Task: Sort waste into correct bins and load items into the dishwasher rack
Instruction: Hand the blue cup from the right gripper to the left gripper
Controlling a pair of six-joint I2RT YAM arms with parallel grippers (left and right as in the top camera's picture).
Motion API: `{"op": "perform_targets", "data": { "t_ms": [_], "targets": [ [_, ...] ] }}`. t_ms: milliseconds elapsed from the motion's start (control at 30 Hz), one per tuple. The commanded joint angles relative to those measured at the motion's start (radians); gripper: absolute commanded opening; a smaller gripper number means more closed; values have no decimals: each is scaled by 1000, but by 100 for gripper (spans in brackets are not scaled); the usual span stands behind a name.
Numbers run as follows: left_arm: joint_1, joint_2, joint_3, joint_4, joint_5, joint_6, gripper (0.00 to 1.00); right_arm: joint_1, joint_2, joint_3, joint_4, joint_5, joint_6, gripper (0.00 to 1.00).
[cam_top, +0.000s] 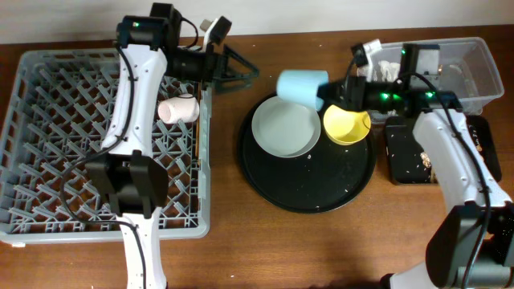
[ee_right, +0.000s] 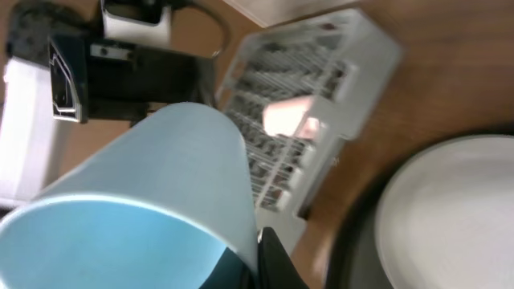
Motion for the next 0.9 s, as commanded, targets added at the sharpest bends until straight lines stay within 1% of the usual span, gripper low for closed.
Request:
{"op": "perform_targets", "data": {
  "t_ms": [0,100,233,400,467,500,533,700,767,833,867],
  "targets": [
    [-43,-36,24,0,160,54,87,63,-11,8,114,-33,161,4],
    [-71,-36,24,9,152,57,87,95,-11,8,251,-34,253,4],
    [-79,-36,24,13,99,57,87,97,-11,8,281,-45,260,4],
    [-85,-36,24,13,100,57,87,97,-11,8,289,-43,259,4],
    [-97,-36,24,13,103,57,79,97,-11,8,287,-44,259,4],
    [-96,-36,24,13,108,57,70,97,-11,8,287,-51,259,4],
    [-95,-36,24,14,112,57,67,97,-11,8,287,-58,259,4],
    [-99,-36,24,34,153,57,62,114,-11,8,276,-68,259,4],
    [-105,-36,24,48,153,57,57,114,-11,8,276,-68,259,6],
    [-94,-36,24,48,154,57,55,114,-11,8,269,-69,254,33],
    [-89,-36,24,48,154,57,55,114,-11,8,264,-69,251,34]
  ]
}}
